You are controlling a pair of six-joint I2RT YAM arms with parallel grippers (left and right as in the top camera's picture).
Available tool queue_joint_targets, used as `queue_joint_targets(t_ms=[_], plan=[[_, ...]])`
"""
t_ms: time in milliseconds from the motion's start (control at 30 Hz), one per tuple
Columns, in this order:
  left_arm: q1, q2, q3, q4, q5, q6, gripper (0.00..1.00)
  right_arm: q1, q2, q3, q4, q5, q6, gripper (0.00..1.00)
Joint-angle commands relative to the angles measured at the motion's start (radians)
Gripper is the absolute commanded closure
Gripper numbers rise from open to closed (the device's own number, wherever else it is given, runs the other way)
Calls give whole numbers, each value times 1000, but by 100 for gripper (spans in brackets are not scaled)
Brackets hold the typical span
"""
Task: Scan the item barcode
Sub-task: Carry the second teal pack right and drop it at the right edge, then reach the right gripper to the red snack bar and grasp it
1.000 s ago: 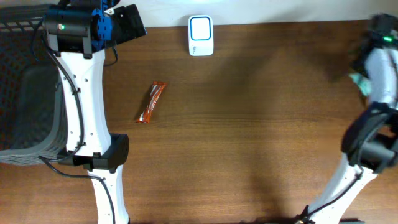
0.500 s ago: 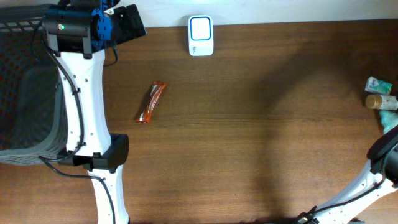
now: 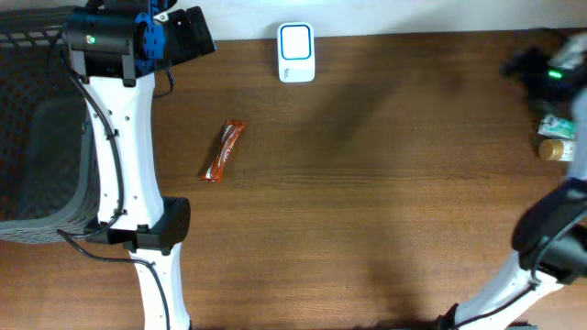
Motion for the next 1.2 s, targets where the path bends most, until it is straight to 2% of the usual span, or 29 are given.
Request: queue_joint_targets(t_ms=[0, 100, 267, 367, 433, 533, 633, 733, 833, 933, 967, 1100, 1133, 1167], plan=[[2, 4, 2, -1, -6, 13, 1, 193, 25, -2, 3, -227, -19, 4], [2, 4, 2, -1, -6, 13, 1, 439, 61, -2, 77, -175, -6, 4], [2, 4, 2, -1, -6, 13, 1, 760, 177, -2, 258, -61, 308, 6], [2, 4, 2, -1, -6, 13, 1, 891, 236, -2, 383, -44, 422, 11], [2, 4, 2, -1, -6, 13, 1, 967, 265, -2, 402, 33, 558, 17], [2, 4, 2, -1, -6, 13, 1, 1049, 277, -2, 425, 126, 647, 18], [2, 4, 2, -1, -6, 13, 1, 1116, 290, -2, 421, 232, 770, 25], [2, 4, 2, -1, -6, 13, 1, 1145, 321, -2, 436, 253, 867, 30], [2, 4, 2, -1, -6, 13, 1, 1143, 362, -2, 445, 248, 877, 31], [2, 4, 2, -1, -6, 13, 1, 1136, 368, -2, 426, 252, 876, 48], [2, 4, 2, -1, -6, 13, 1, 1130, 368, -2, 410, 261, 876, 51], [2, 4, 2, -1, -6, 12, 1, 1102, 385, -2, 401, 274, 808, 51], [2, 4, 2, -1, -6, 13, 1, 1098, 388, -2, 401, 257, 808, 58], [2, 4, 2, -1, -6, 13, 1, 1096, 388, -2, 399, 252, 775, 75]])
